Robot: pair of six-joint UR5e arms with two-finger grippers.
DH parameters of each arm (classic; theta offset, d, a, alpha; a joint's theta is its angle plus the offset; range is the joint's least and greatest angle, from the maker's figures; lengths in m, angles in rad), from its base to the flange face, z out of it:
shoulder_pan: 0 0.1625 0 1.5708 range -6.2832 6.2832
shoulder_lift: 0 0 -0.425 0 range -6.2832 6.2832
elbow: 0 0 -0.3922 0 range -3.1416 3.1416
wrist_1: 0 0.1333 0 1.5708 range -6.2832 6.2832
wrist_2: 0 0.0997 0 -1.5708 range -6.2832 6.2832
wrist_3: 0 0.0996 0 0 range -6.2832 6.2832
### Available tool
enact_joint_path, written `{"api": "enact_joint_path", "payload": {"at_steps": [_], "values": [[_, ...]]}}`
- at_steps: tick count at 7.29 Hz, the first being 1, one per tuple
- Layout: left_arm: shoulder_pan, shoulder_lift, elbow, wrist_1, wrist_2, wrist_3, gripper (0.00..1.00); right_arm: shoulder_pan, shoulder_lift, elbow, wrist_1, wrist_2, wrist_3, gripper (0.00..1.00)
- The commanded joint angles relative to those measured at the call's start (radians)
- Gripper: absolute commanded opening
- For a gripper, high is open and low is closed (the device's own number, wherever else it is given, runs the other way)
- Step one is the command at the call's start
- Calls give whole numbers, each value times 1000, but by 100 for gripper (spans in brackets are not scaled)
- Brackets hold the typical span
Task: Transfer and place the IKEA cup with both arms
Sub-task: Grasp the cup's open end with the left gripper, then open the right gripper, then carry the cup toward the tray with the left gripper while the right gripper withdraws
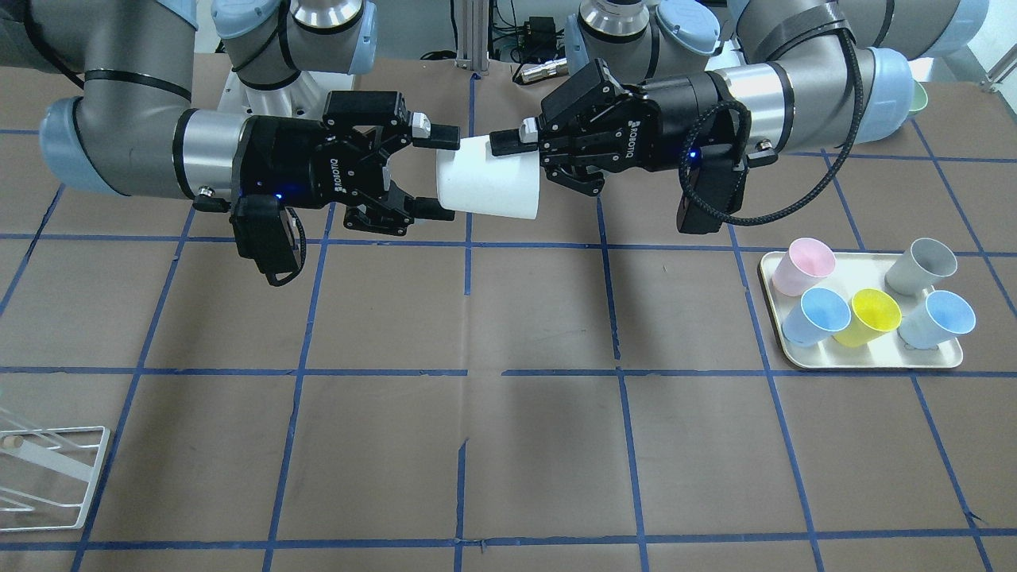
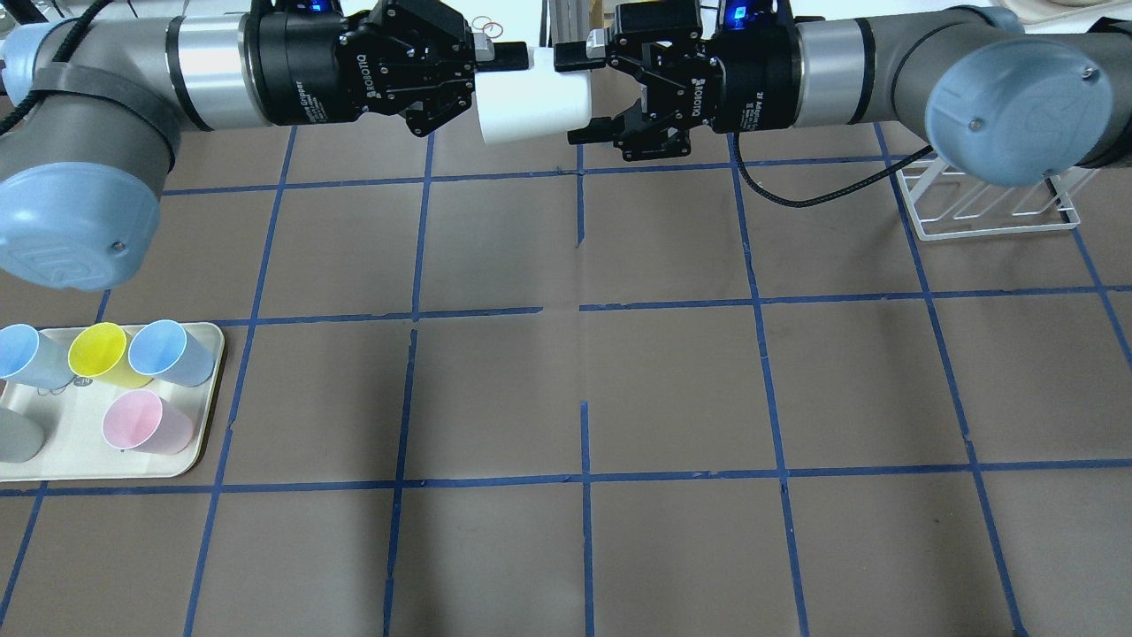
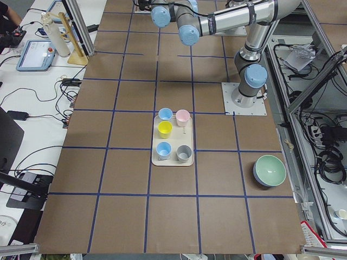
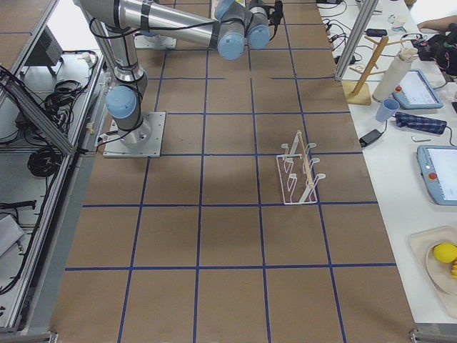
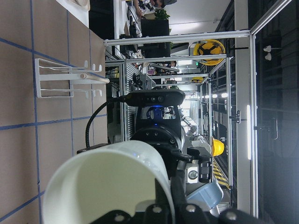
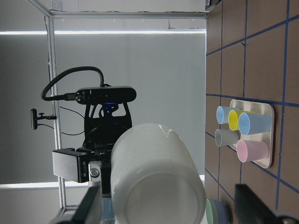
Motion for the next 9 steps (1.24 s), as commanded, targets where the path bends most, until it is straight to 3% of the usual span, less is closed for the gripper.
{"api": "enact_joint_path", "payload": {"at_steps": [1,3,5,6,7,9], "values": [[8,6,23,2,104,-20,0,-53,-1,-6,-10,-6,81,100],[20,4,79,-3,404,-22,0,-130,-8,-8,-10,-142,82,100],[30,25,86,-3,697,-17,0,-133,-27,-12,-13,-422,149,100],[65,30,86,-8,813,-7,0,-128,-54,-15,-56,-516,271,100],[100,36,84,-14,905,50,0,-127,-63,-17,-140,-700,380,100],[233,53,81,-97,1147,299,0,-122,-103,-17,-156,-976,522,100]]}}
